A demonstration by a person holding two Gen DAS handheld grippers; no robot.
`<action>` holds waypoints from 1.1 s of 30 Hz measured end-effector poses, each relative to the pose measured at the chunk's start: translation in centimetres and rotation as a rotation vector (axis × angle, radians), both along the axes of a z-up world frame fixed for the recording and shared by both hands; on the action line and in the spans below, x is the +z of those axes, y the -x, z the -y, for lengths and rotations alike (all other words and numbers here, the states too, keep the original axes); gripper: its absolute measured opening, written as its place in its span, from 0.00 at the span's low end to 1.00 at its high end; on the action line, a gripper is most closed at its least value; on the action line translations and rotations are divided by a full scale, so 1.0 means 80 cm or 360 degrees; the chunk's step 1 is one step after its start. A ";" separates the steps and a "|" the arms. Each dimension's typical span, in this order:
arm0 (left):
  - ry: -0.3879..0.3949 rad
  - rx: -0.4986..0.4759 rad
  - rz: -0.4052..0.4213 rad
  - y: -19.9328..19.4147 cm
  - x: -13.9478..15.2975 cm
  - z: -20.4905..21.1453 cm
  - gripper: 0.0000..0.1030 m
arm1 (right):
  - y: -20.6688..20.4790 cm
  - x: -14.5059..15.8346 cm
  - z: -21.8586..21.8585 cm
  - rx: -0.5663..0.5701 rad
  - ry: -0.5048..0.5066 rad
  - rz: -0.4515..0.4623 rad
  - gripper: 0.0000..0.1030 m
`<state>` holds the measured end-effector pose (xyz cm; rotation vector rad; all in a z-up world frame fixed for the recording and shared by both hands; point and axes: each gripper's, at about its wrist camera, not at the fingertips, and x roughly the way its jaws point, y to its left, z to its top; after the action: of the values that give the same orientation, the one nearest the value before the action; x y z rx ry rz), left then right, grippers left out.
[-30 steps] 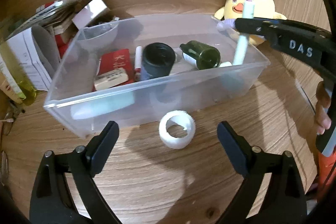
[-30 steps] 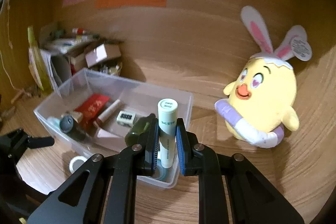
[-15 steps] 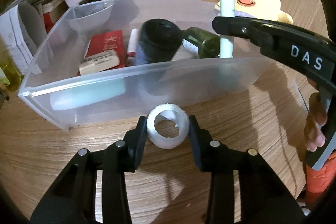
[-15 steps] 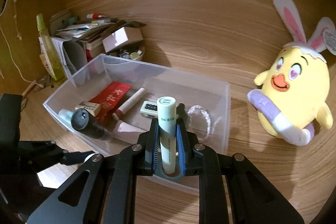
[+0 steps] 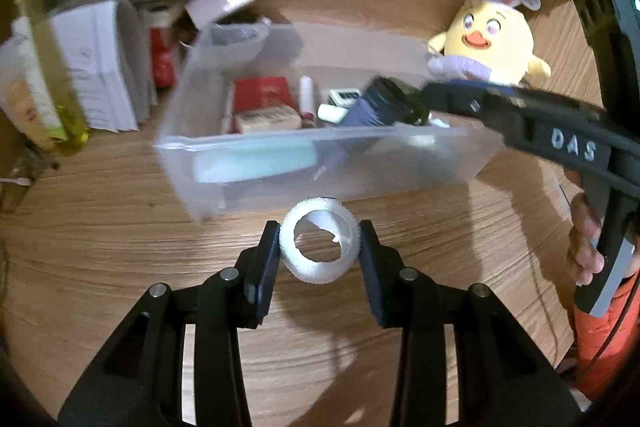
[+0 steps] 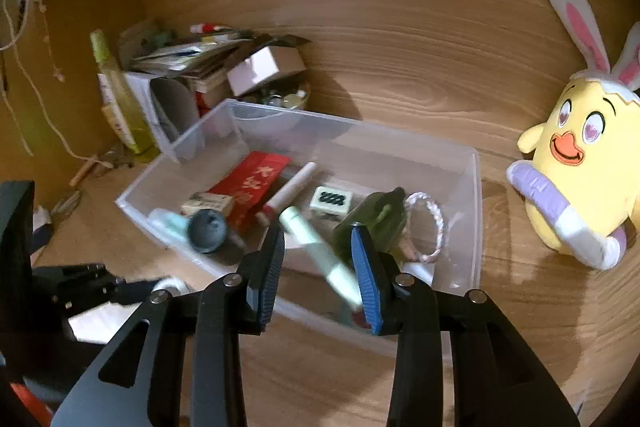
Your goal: Organize objects
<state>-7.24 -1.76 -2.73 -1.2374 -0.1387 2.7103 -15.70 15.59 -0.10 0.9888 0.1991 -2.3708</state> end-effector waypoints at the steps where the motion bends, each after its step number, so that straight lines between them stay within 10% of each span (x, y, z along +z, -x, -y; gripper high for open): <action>1: 0.0005 0.0007 -0.0012 0.000 0.004 0.002 0.37 | -0.007 0.001 -0.002 0.0007 0.0003 -0.0003 0.31; 22: -0.0006 0.0049 -0.0022 -0.087 0.008 0.024 0.37 | -0.165 -0.065 0.013 0.0342 -0.0011 0.0174 0.44; 33: -0.0049 0.0031 -0.0067 -0.098 0.016 0.021 0.37 | -0.163 -0.091 0.030 0.0342 -0.0095 0.0208 0.12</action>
<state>0.56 -3.41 -1.49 -1.1761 -0.1874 2.7381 -2.67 13.19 -7.37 1.0888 0.3119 -2.1097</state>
